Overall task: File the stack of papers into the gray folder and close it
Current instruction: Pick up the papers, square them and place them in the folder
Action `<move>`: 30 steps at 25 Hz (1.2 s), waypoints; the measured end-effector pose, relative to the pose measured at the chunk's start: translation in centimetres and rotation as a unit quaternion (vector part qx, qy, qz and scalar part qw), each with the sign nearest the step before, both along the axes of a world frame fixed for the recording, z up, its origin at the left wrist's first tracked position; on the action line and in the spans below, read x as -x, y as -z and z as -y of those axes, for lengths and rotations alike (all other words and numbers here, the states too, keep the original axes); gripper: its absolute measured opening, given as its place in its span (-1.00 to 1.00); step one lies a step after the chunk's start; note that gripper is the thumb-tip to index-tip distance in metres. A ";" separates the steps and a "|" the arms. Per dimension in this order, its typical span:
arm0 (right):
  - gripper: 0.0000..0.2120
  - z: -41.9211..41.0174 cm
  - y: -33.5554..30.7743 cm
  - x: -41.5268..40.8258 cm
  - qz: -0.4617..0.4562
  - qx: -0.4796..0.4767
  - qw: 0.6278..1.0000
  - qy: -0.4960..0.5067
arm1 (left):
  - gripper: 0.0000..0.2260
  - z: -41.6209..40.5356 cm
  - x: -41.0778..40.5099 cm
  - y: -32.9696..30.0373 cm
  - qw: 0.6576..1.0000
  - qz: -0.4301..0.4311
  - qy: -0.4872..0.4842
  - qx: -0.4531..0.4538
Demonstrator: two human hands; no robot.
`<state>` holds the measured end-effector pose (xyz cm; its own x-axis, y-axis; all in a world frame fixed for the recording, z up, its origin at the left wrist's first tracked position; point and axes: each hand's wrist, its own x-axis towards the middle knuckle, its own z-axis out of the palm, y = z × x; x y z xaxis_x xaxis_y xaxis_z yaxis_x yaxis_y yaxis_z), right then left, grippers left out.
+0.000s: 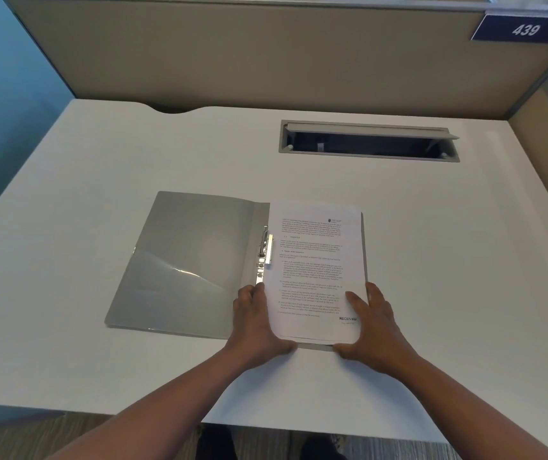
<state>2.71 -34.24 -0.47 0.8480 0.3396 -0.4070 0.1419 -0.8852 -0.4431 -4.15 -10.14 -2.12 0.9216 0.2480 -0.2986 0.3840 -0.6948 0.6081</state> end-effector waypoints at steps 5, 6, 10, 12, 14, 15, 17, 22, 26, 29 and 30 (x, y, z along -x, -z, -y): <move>0.06 -0.1 -0.1 0.0 0.004 -0.037 0.999 0.011 | -0.02 0.1 -0.5 -0.4 0.999 -0.023 0.016 -0.040; 0.04 -0.2 -0.1 0.1 0.008 -0.041 0.999 0.011 | 0.01 0.1 -0.6 -0.5 0.999 -0.024 0.017 -0.033; 0.06 -0.4 -0.1 0.4 0.002 -0.057 0.998 0.030 | 0.14 -0.2 -0.7 -0.6 0.999 -0.032 0.009 0.005; 0.09 -0.3 0.0 0.5 -0.004 -0.070 0.997 0.043 | 0.04 -0.5 -0.7 -0.7 0.999 -0.032 0.016 0.002; 0.10 -0.3 0.0 0.6 -0.014 -0.073 0.996 0.046 | -0.04 -0.7 -0.7 -0.7 0.999 -0.030 0.016 0.007; 0.11 -0.2 0.1 0.7 -0.020 -0.072 0.996 0.044 | -0.05 -0.8 -0.6 -0.6 0.999 -0.028 0.014 0.012; 0.11 -0.2 0.3 0.7 -0.027 -0.071 0.996 0.040 | -0.04 -0.8 -0.7 -0.6 1.000 -0.026 0.013 0.013; 0.08 -0.4 0.2 0.9 -0.021 -0.072 0.996 0.048 | 0.00 -0.7 -0.9 -0.6 0.999 -0.027 0.031 -0.002; 0.02 -0.7 -0.3 0.3 -0.049 -0.127 0.986 0.099 | 0.05 -0.6 -0.9 -0.5 0.999 -0.029 0.030 -0.018; -0.04 -0.7 -0.6 -0.1 -0.091 -0.192 0.967 0.142 | 0.02 -0.4 -0.8 -0.4 0.999 -0.029 0.018 -0.023; -0.07 -0.7 -0.7 -0.2 -0.101 -0.211 0.960 0.153 | 0.02 -0.3 -0.8 -0.3 0.999 -0.028 0.017 -0.024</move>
